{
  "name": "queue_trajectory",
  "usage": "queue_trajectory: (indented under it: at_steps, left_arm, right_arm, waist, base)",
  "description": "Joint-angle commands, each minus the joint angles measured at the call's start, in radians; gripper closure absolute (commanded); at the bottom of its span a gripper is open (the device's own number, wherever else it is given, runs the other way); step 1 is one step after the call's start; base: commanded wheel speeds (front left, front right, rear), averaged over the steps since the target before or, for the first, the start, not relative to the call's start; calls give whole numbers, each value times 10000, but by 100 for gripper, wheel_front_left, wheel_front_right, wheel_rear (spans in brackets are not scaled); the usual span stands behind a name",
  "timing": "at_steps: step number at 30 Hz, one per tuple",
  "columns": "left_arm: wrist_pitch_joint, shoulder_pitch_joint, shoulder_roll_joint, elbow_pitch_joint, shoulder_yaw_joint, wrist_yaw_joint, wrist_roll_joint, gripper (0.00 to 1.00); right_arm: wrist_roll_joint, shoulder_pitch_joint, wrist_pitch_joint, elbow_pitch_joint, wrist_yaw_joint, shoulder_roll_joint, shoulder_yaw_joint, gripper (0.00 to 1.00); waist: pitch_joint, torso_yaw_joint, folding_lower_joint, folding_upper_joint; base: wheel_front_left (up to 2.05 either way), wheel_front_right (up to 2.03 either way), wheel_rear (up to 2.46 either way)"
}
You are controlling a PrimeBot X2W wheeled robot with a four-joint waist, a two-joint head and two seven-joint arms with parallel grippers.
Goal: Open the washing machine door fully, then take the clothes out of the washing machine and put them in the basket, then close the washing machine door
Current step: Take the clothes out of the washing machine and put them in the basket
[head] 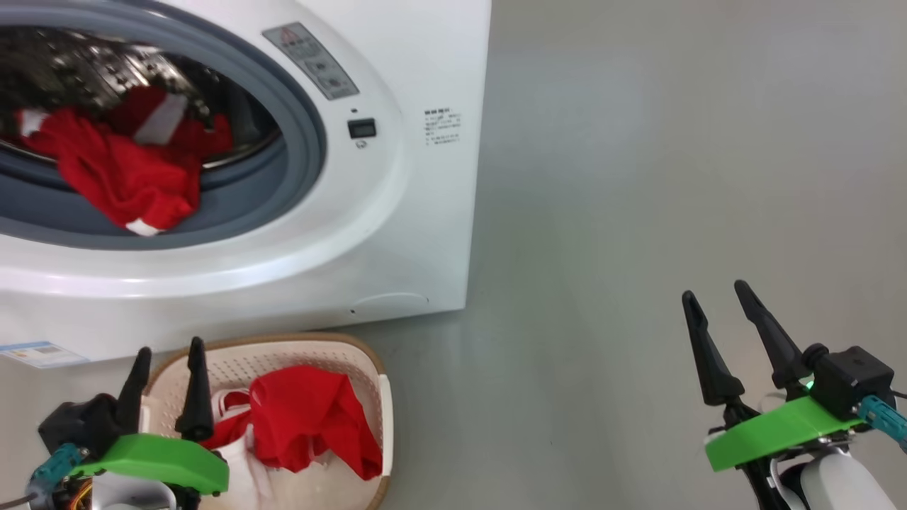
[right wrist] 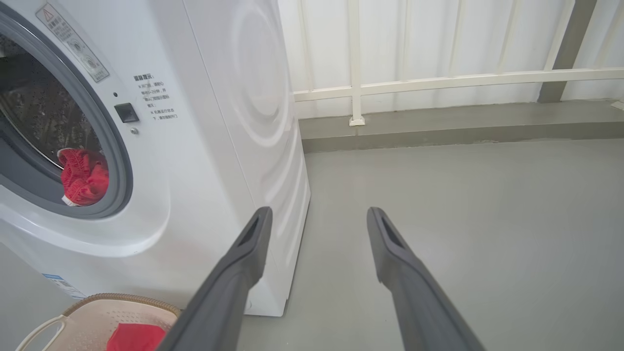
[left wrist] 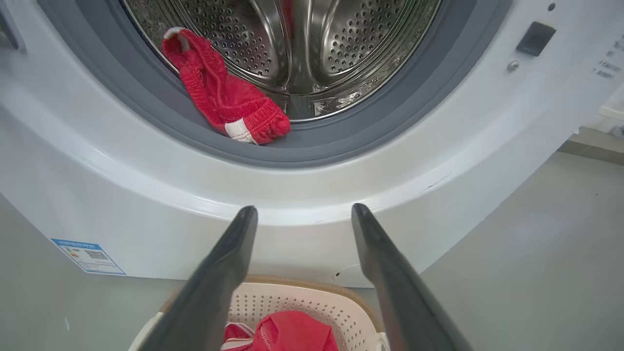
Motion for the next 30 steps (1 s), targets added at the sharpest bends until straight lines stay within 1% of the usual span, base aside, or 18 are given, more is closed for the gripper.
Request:
queue_trajectory:
  at_steps: [1, 2, 4, 12, 20, 30]
  left_arm:
    - [-61, 191, 230, -534, 225, 7, 156, 0]
    - [-61, 191, 230, -534, 225, 7, 156, 0]
    - [-61, 399, 161, -1168, 189, 7, 227, 0]
    - [-61, 995, 40, -2435, -88, 6, 238, 0]
    - [-61, 1965, -113, -3802, -17, 6, 422, 0]
    - [-61, 2939, -238, -4640, 58, 6, 539, 0]
  right_arm:
    - [43, 143, -65, -227, 63, -177, 131, 0]
    - [43, 143, -65, -227, 63, -177, 131, 0]
    - [51, 254, -65, -258, 63, -223, 79, 0]
    - [52, 506, -65, -368, 63, -318, -36, 0]
    - [36, 874, -65, -520, 63, -364, -203, 0]
    - [52, 1299, -65, -605, 63, -395, -375, 0]
  waist:
    - [-305, 170, 0, 0]
    - [-305, 170, 0, 0]
    - [-412, 243, 0, 0]
    - [-721, 345, 0, 0]
    - [-1132, 403, 0, 0]
    - [-1495, 524, 0, 0]
  base:
    - [0, 0, 0]
    - [0, 0, 0]
    - [0, 0, 0]
    - [0, 0, 0]
    - [0, 0, 0]
    - [0, 0, 0]
